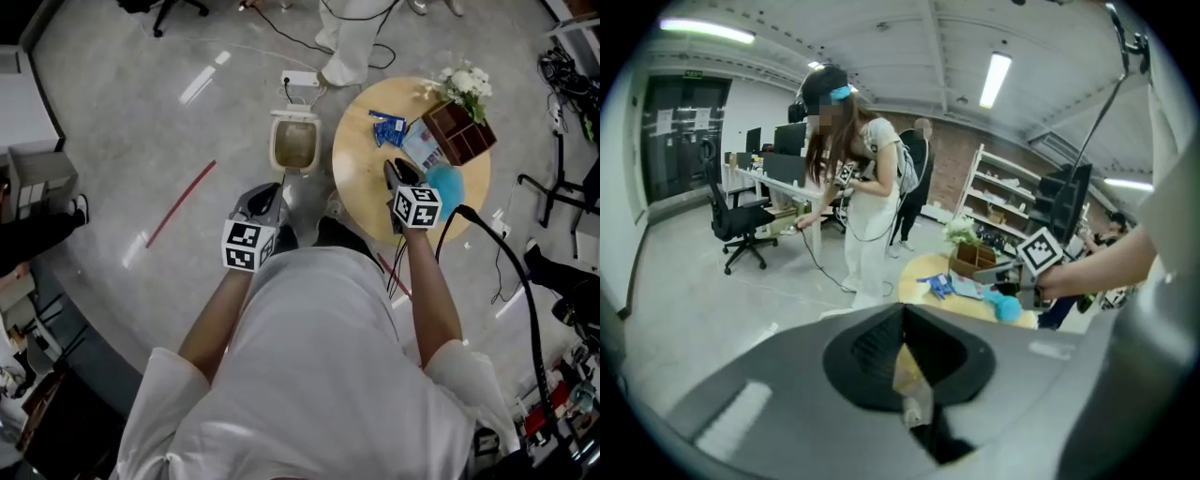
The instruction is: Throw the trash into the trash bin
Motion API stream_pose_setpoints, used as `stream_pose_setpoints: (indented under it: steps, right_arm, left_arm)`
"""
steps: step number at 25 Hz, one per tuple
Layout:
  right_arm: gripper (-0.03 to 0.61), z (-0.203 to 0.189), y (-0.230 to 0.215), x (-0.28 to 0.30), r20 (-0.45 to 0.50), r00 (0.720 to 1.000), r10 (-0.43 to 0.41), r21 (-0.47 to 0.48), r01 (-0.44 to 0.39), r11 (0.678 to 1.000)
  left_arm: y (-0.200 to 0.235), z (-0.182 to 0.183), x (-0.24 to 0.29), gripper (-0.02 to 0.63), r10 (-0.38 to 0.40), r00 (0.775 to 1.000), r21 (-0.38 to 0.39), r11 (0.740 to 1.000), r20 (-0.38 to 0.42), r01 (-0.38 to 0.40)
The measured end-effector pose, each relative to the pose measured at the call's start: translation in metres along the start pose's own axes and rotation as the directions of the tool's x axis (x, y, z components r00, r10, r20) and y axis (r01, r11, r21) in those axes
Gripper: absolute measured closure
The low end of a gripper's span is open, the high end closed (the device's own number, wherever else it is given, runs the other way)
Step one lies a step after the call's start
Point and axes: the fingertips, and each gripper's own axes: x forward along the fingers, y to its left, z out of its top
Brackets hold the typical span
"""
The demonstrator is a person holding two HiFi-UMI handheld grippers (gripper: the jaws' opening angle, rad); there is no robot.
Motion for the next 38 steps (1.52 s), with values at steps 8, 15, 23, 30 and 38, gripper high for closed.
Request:
stream_pose_setpoints:
  steps: [8,15,23,30,38]
  right_arm:
    - [0.422,-0.005,-0.016,0.04,-0.087,0.996,0.001,-0.017,-0.002,1.0]
    - [0.38,-0.013,-0.029,0.074,-0.159,0.987,-0.012,-0.046,0.005,0.999]
    - [0.364,-0.016,-0.04,0.107,-0.215,0.975,-0.059,-0.085,0.041,0.996]
    - [0.334,-0.026,-0.049,0.132,-0.281,0.953,-0.109,-0.097,0.085,0.992]
    - [0.311,-0.038,-0.06,0.149,-0.338,0.922,-0.189,-0.154,0.145,0.978]
  left_arm:
    - [0.005,-0.001,0.009,0.611,0.023,1.0,-0.024,0.999,-0.011,-0.024]
    - [0.005,-0.004,0.015,0.609,0.051,0.999,-0.047,0.998,-0.018,-0.052]
    - [0.007,-0.011,0.012,0.61,0.08,0.996,-0.083,0.993,-0.027,-0.082]
    - [0.011,-0.02,0.01,0.61,0.103,0.994,-0.112,0.988,-0.039,-0.106]
    - [0.015,-0.03,0.006,0.611,0.13,0.99,-0.142,0.98,-0.051,-0.136]
